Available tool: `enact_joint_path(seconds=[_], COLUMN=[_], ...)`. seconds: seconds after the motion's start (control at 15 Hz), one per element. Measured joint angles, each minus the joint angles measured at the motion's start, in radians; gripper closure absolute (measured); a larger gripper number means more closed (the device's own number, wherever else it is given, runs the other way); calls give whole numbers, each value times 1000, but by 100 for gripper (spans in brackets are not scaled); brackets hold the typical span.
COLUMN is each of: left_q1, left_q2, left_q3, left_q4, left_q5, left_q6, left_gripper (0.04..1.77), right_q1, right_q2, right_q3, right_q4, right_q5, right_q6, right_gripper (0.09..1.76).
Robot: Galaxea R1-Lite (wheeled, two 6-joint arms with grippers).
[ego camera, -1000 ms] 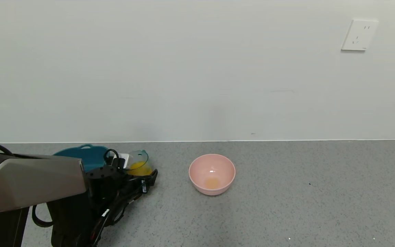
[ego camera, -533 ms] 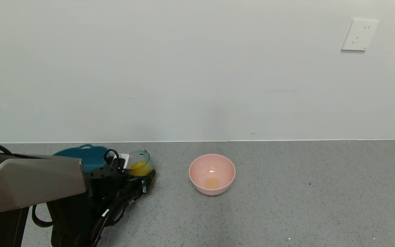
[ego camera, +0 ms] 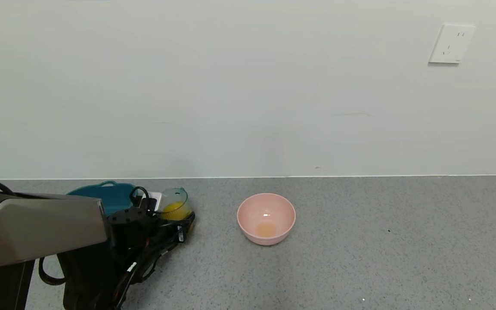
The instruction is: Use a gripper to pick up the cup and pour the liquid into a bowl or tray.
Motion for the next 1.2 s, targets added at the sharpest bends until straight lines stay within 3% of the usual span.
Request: enact_joint_path(seconds=[0.33, 0.6, 0.87, 1.2], left_q1=[-2, -20, -71, -142], left_q2=[-43, -131, -244, -309], left_q3=[0, -63, -186, -313], left_q4=[31, 223, 456, 595], left_q5=[-2, 1, 5, 22], left_q6=[6, 17, 33, 91], left_gripper=[52, 52, 52, 52], right_q1=[0, 0, 0, 0], right_q2=[0, 0, 0, 0], right_q3=[0, 0, 0, 0], right_q4=[0, 0, 0, 0], right_q5=[0, 0, 0, 0], right_q6=[0, 0, 0, 0], right_gripper=[14, 14, 14, 14])
